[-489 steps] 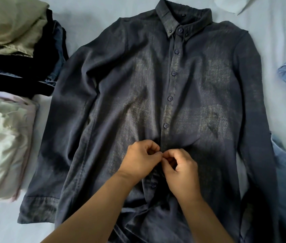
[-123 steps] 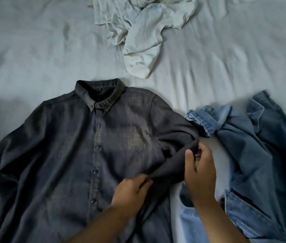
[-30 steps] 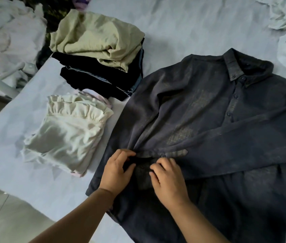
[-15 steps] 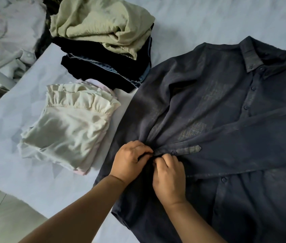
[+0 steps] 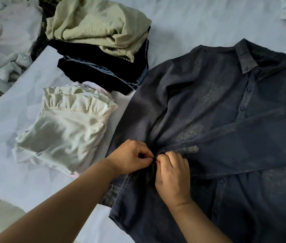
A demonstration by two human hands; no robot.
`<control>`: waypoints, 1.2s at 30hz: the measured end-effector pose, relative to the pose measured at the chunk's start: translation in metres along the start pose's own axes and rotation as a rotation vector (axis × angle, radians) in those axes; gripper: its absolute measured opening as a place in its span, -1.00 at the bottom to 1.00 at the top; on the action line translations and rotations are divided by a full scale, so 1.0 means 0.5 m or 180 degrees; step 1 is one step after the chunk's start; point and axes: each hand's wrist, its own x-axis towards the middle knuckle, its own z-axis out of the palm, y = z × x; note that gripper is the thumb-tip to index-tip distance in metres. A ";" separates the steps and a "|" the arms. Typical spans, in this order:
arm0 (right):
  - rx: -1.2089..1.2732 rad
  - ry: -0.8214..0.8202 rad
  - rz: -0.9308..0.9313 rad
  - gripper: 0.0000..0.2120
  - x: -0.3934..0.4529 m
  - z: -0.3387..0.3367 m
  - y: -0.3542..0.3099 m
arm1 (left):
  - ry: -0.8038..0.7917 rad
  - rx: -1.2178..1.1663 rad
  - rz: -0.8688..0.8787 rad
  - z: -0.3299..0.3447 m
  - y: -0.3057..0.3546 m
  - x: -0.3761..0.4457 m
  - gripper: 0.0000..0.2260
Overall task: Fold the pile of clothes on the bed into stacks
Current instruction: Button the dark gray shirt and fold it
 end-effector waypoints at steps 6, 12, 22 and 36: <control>0.0280 0.0090 0.0046 -0.83 0.013 -0.001 -0.007 | -0.0215 -0.1121 -0.0800 -0.008 0.007 0.004 -0.85; 0.0730 -0.0195 0.0012 -0.83 0.008 0.009 0.006 | -0.0164 -0.0311 -0.0542 -0.004 0.005 0.008 -0.91; 0.1538 -0.0755 0.0025 -0.74 0.007 0.006 0.026 | -0.0083 0.0091 -0.0129 0.007 -0.006 0.013 -0.92; 0.1102 -0.0135 -0.0226 -0.76 0.034 0.028 0.025 | 0.0118 -0.0173 -0.0489 0.030 -0.008 0.006 -0.98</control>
